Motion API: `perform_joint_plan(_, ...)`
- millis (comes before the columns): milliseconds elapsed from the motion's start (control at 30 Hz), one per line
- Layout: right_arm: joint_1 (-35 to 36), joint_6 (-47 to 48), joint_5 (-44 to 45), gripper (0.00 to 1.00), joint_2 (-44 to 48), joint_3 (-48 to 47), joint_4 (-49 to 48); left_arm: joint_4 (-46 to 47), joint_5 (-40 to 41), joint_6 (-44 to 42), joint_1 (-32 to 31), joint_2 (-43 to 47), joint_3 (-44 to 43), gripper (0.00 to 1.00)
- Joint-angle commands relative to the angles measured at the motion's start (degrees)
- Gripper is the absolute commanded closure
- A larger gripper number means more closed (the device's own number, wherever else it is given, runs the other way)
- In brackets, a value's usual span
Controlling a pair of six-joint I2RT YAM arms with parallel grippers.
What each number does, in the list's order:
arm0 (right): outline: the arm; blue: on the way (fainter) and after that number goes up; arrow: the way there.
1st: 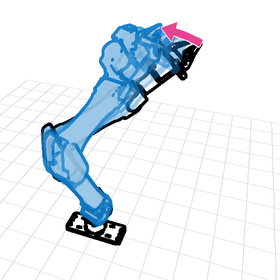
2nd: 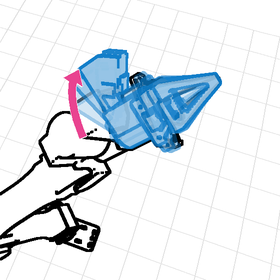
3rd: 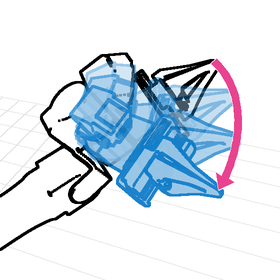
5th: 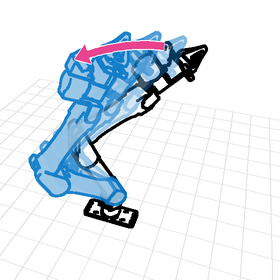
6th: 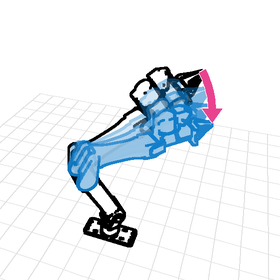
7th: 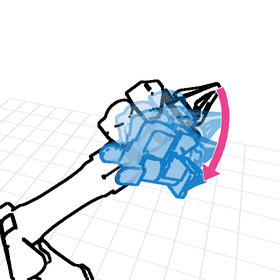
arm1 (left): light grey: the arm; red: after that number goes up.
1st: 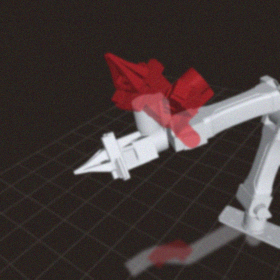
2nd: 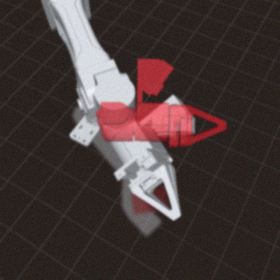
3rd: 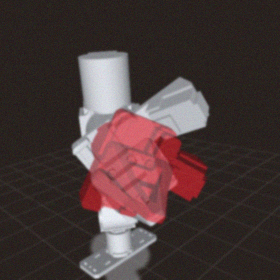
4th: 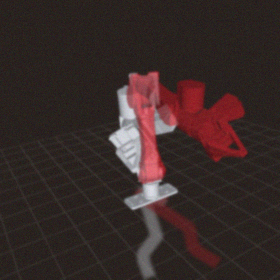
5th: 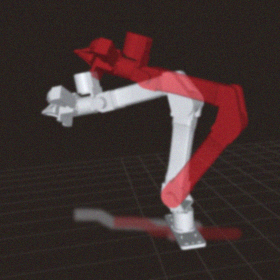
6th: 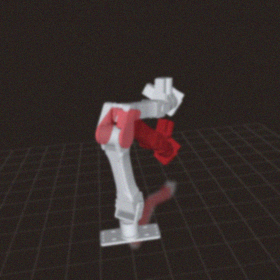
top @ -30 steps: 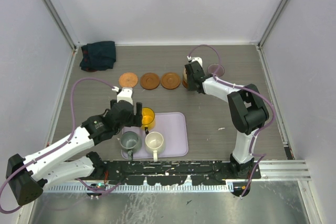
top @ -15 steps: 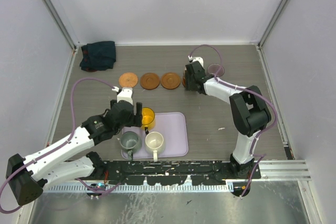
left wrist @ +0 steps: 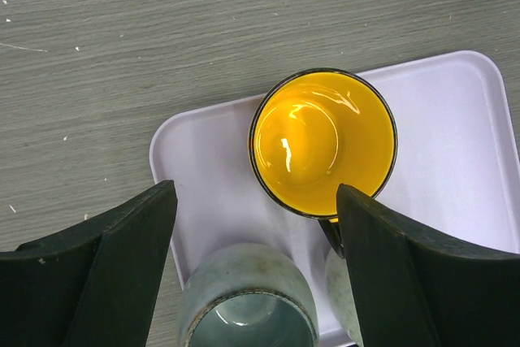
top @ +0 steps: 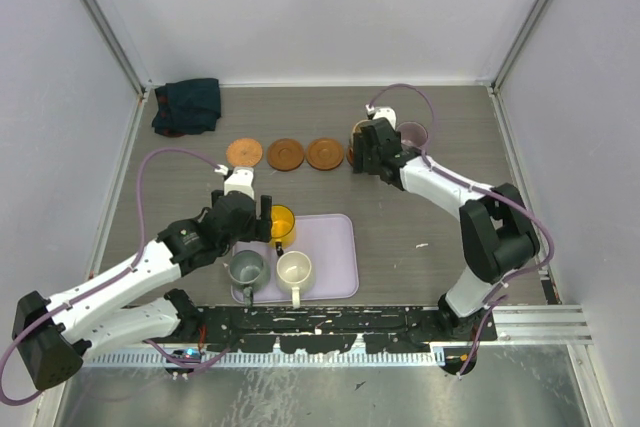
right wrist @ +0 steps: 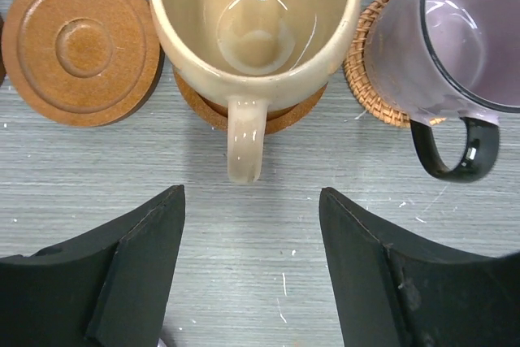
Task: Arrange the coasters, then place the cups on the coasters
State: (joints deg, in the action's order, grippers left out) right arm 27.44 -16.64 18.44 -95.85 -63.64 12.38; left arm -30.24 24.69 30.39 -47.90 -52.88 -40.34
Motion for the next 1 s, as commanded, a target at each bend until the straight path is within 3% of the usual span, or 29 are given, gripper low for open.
perform_joint_plan(0,1.36,-1.1,2.03,0.28,6.9,1.46,-0.29,2.91,0.1,0.3,0.16,-0.1,-0.02,0.2)
perform_joint_plan(333,12.76,-0.54,3.16,0.26,18.88,4.74,10.6,2.51,0.88,0.43,0.22,0.95,0.26,0.19)
perform_joint_plan(467,20.74,-2.88,-1.34,0.2,22.98,7.63,14.76,2.25,0.98,0.11,0.18,1.2,0.02,0.19)
perform_joint_plan(667,29.62,-7.54,-10.4,0.0,27.78,10.86,16.02,2.22,0.52,0.52,0.12,1.12,0.09,0.19)
perform_joint_plan(967,38.3,-11.61,-11.52,0.0,27.56,12.03,15.15,2.69,-0.95,1.43,0.17,0.97,0.6,0.19)
